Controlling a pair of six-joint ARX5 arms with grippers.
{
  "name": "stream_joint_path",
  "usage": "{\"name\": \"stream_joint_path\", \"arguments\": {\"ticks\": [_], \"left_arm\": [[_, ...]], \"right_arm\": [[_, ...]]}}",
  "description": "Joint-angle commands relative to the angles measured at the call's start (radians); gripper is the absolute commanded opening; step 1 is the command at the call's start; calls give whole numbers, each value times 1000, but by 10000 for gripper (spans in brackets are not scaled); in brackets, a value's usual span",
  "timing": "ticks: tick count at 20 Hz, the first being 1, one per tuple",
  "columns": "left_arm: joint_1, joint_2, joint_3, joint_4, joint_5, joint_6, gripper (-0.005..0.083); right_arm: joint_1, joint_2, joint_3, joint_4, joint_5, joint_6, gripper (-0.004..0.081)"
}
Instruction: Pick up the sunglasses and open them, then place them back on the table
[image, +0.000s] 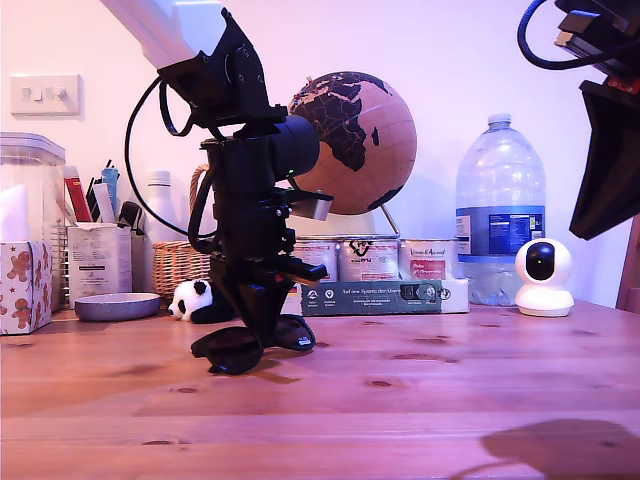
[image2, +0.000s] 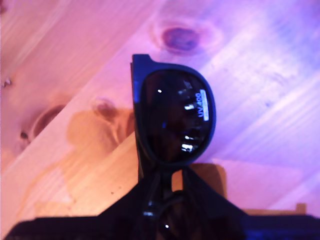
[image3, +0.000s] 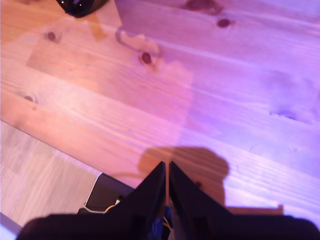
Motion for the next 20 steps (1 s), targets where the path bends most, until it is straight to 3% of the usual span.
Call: {"name": "stream_joint_path", "arguments": {"ticks": [1,11,16,20], "left_arm": [[-2,22,-3,-30,0,34,20],[-16,3,-3,-74,40,197,21],[-39,-92,-3,-82,79,247,19],[-64,-200,-3,-85,96,281,8]], "right_arm": [[5,4,11,9,0,-1,1],[2,6,11,21,35,-3,1],[-7,6,11,20,53,-5,1],[-55,6,11,25,53,-5,1]]}}
